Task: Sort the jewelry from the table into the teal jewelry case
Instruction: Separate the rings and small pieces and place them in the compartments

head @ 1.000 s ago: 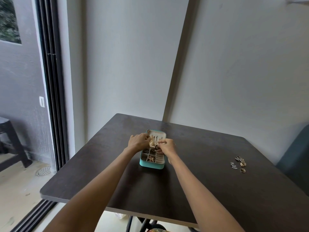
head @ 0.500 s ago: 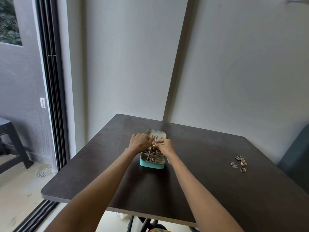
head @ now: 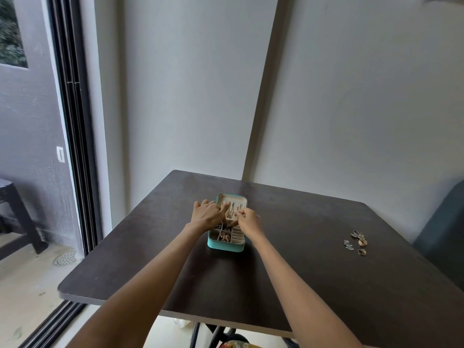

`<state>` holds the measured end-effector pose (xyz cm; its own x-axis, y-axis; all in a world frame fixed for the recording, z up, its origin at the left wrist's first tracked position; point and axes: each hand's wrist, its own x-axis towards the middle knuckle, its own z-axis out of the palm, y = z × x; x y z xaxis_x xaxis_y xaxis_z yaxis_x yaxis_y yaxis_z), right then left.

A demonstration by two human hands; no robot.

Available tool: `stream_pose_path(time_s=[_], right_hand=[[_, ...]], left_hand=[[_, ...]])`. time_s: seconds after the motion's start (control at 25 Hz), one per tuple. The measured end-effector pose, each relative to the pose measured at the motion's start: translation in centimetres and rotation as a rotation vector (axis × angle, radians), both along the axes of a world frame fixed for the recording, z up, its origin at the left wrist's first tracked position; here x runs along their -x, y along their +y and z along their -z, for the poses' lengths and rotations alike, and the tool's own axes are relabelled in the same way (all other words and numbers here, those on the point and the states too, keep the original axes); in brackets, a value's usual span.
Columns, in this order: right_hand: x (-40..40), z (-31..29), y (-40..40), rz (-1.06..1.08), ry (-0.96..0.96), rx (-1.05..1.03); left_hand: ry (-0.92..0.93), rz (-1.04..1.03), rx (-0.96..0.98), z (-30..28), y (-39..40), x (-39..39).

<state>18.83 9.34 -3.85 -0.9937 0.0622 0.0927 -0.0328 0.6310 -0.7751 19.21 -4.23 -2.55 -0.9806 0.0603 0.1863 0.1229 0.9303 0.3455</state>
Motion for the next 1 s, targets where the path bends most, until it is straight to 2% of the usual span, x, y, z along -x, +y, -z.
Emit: stream_pose_path(time_s=[0.2, 0.36, 0.56, 0.72, 0.84, 1.0], right_hand=[[0.0, -0.9, 1.5, 0.031, 0.051, 0.041], [-0.5, -1.5, 4.9, 0.098, 0.099, 0.048], [-2.5, -0.3, 14.8, 0.296, 0.181, 0.035], [-4.1, 1.5, 23.0, 0.523, 0.217, 0.056], [-4.6, 2.4, 27.7, 0.691, 0.214, 0.051], [-3.5, 3.0, 32.6, 0.760, 0.164, 0.025]], left_hand=[[0.111, 0.009, -0.105, -0.5, 2.0, -0.5], [0.168, 0.108, -0.161, -0.9, 7.7, -1.1], [0.107, 0.186, -0.450, 1.3, 18.0, -1.6], [0.053, 0.332, -0.411, 3.0, 25.1, -1.7], [0.019, 0.364, -0.389, 3.9, 28.6, -0.7], [-0.034, 0.437, -0.396, 4.6, 31.6, 1.4]])
